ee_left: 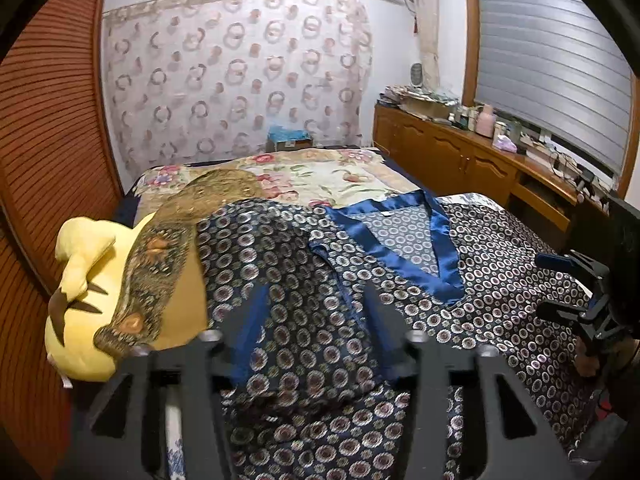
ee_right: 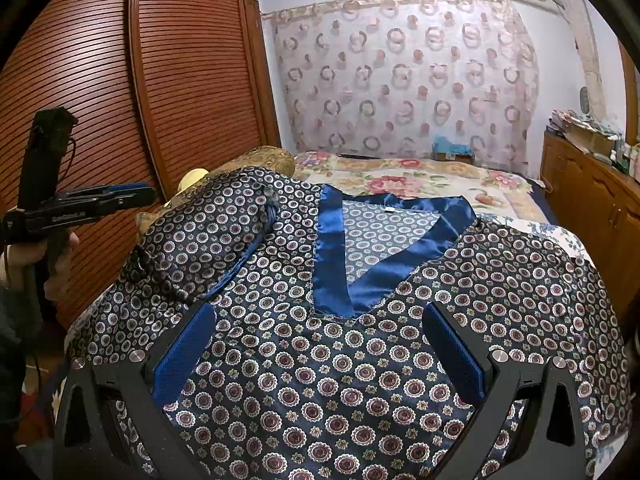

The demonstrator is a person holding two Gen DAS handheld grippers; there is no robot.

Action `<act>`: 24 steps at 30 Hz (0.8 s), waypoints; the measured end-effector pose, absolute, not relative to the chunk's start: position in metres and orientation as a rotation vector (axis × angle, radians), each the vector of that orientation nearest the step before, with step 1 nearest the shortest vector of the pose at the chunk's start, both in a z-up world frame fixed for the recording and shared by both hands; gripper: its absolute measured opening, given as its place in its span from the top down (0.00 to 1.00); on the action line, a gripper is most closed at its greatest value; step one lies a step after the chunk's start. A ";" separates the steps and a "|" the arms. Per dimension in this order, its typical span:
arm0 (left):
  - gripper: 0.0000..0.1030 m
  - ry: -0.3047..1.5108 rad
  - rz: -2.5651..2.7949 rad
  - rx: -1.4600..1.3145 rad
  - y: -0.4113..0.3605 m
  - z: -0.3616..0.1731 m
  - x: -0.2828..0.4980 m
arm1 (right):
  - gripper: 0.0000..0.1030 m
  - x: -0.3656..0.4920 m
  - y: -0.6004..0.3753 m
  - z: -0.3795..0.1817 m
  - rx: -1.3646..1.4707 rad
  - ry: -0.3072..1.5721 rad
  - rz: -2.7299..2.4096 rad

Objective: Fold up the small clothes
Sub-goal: 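Fold the lifted robe side over toward the collar center, open the left tool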

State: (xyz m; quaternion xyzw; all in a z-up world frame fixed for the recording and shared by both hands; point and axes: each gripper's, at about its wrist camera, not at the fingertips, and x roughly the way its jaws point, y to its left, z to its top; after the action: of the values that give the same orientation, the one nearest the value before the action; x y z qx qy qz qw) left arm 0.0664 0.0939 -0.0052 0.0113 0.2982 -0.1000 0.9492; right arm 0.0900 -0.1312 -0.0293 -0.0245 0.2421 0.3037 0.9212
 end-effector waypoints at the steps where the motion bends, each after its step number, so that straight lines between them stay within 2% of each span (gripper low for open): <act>1: 0.35 0.610 -0.193 0.023 0.095 -0.007 0.066 | 0.00 0.090 -0.132 -0.029 -0.053 0.498 0.623; 3: 0.26 0.613 -0.182 0.020 0.097 -0.011 0.061 | 0.00 0.090 -0.135 -0.029 -0.060 0.499 0.616; 5: 0.24 0.624 -0.190 0.014 0.096 -0.017 0.059 | 0.00 0.091 -0.139 -0.030 -0.063 0.501 0.606; 24: 0.24 0.767 -0.221 0.096 0.040 -0.082 0.079 | 0.04 0.106 -0.302 -0.041 -0.099 0.589 0.292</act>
State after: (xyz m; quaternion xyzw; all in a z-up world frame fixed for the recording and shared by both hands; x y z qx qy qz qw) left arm 0.0786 0.0397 -0.0816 0.0466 0.3731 -0.1077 0.9204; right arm 0.1057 -0.3021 -0.0410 -0.0487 0.2892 0.1434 0.9452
